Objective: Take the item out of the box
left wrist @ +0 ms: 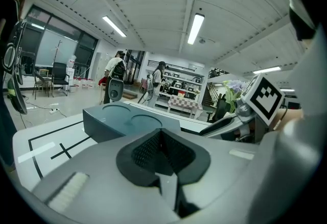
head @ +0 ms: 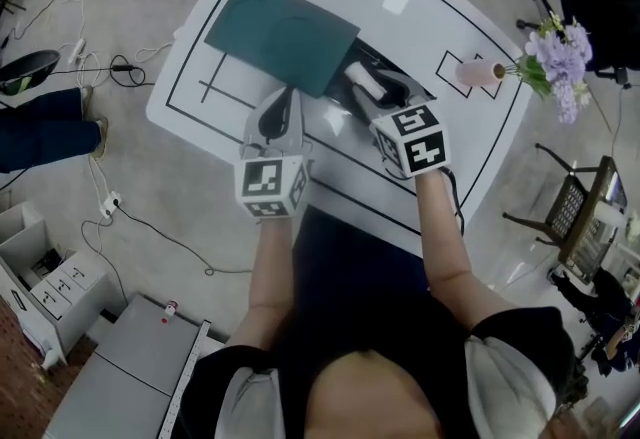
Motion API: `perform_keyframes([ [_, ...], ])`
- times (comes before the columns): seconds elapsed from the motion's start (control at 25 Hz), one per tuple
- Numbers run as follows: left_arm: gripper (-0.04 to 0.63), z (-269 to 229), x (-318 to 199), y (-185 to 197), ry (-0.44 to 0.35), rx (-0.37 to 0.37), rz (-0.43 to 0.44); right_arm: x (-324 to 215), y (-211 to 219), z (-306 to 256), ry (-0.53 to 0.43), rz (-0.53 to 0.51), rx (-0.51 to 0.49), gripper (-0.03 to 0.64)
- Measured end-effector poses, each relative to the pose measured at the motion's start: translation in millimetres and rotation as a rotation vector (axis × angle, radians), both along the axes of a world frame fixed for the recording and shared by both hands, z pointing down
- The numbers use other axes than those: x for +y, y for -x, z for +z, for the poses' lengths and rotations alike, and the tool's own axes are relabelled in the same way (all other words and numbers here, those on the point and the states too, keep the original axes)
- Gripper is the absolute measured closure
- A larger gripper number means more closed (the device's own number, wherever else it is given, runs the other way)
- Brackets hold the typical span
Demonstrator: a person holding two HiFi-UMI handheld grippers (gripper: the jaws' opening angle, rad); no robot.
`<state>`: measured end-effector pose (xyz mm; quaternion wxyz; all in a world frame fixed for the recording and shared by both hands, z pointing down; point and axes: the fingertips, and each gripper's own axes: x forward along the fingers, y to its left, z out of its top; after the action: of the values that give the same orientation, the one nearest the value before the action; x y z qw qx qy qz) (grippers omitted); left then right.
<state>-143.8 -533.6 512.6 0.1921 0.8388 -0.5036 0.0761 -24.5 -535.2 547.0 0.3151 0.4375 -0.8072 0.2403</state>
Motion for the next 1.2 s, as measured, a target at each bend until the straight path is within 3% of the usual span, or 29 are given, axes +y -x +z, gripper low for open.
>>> perform_keyframes([
  [0.6, 0.584, 10.7, -18.0, 17.0, 0.020, 0.001, -0.014, -11.8, 0.2, 43.1, 0.092, -0.064, 0.114, 0.405],
  [1.04, 0.584, 13.9, -17.1, 18.7, 0.033, 0.007, -0.008, -6.6, 5.5, 55.1, 0.167, -0.066, 0.151, 0.408],
  [1.2, 0.584, 9.7, -17.3, 16.1, 0.035, 0.042, -0.018, -5.0, 7.0, 54.4, 0.175, -0.058, 0.162, 0.421],
])
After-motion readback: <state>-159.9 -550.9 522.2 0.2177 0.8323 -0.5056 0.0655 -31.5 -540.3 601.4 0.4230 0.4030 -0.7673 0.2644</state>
